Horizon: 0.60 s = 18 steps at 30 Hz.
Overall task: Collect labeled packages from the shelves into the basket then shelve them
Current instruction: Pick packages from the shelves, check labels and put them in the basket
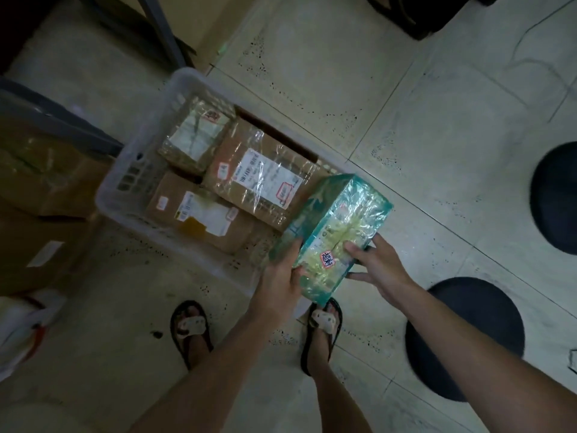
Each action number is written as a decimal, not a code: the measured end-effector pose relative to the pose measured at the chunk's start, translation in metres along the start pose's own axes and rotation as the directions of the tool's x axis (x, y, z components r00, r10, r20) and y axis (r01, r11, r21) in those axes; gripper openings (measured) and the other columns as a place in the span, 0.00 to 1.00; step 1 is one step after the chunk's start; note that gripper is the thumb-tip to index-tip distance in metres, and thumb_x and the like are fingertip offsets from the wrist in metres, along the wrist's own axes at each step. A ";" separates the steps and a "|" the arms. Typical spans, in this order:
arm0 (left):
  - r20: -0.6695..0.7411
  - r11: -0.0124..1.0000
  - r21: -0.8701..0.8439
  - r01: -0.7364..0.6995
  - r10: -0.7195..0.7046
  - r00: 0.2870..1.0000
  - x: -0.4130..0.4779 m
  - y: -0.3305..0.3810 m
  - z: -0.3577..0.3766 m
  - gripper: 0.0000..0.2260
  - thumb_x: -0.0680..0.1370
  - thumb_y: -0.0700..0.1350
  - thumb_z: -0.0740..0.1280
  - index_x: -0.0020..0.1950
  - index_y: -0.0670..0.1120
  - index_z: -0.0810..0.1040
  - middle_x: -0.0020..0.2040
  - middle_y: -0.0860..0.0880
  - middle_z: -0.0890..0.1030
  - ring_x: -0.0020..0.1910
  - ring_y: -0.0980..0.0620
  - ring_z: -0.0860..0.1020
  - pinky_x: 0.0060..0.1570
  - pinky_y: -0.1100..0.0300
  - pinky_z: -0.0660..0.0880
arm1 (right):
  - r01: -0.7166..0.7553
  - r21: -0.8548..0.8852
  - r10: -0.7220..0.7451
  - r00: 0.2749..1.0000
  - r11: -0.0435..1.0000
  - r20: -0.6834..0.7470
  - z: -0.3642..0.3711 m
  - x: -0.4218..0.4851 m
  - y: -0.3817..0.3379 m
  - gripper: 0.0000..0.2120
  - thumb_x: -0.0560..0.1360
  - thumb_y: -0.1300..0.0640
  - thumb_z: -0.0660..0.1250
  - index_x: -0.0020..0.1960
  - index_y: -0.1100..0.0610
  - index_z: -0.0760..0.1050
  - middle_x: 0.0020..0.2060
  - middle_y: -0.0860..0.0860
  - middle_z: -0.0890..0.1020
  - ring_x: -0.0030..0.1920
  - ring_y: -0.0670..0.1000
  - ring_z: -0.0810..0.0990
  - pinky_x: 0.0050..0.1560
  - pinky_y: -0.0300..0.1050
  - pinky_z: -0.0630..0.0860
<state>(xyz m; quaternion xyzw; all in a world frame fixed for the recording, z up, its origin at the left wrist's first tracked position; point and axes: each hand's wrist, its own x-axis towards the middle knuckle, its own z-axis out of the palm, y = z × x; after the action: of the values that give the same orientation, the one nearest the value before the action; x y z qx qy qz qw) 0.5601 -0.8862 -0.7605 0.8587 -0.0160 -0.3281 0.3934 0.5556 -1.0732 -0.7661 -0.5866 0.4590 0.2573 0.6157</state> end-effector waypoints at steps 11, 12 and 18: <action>-0.005 0.997 0.033 -0.072 0.073 0.997 -0.028 -0.015 -0.014 0.22 0.77 0.46 0.63 0.71 0.51 0.65 0.41 0.49 0.78 0.40 0.49 0.78 0.35 0.65 0.72 | 0.071 -0.157 -0.067 0.997 0.985 0.029 0.003 -0.025 -0.003 0.15 0.71 0.59 0.72 0.56 0.54 0.75 0.44 0.54 0.83 0.41 0.53 0.84 0.34 0.46 0.82; 0.023 0.999 0.007 -0.042 0.042 0.999 -0.031 -0.017 -0.017 0.22 0.77 0.45 0.63 0.71 0.52 0.65 0.44 0.49 0.80 0.41 0.51 0.78 0.38 0.62 0.75 | 0.071 -0.174 -0.067 0.997 0.982 0.028 0.008 -0.030 -0.001 0.16 0.71 0.59 0.72 0.57 0.54 0.74 0.44 0.54 0.83 0.41 0.53 0.84 0.35 0.46 0.82; 0.145 0.994 -0.105 0.033 -0.018 0.989 -0.020 -0.035 -0.032 0.21 0.78 0.42 0.62 0.71 0.51 0.65 0.48 0.55 0.80 0.43 0.63 0.79 0.43 0.69 0.76 | 0.195 -0.272 -0.236 0.963 0.942 -0.129 0.042 -0.043 0.012 0.07 0.73 0.56 0.70 0.49 0.49 0.73 0.40 0.50 0.83 0.37 0.45 0.83 0.34 0.46 0.82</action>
<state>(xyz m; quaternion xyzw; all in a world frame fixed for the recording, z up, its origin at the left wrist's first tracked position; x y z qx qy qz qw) 0.5551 -0.8349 -0.7585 0.8105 -0.0159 -0.3948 0.4324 0.5371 -1.0214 -0.7398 -0.7268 0.4025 0.1975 0.5204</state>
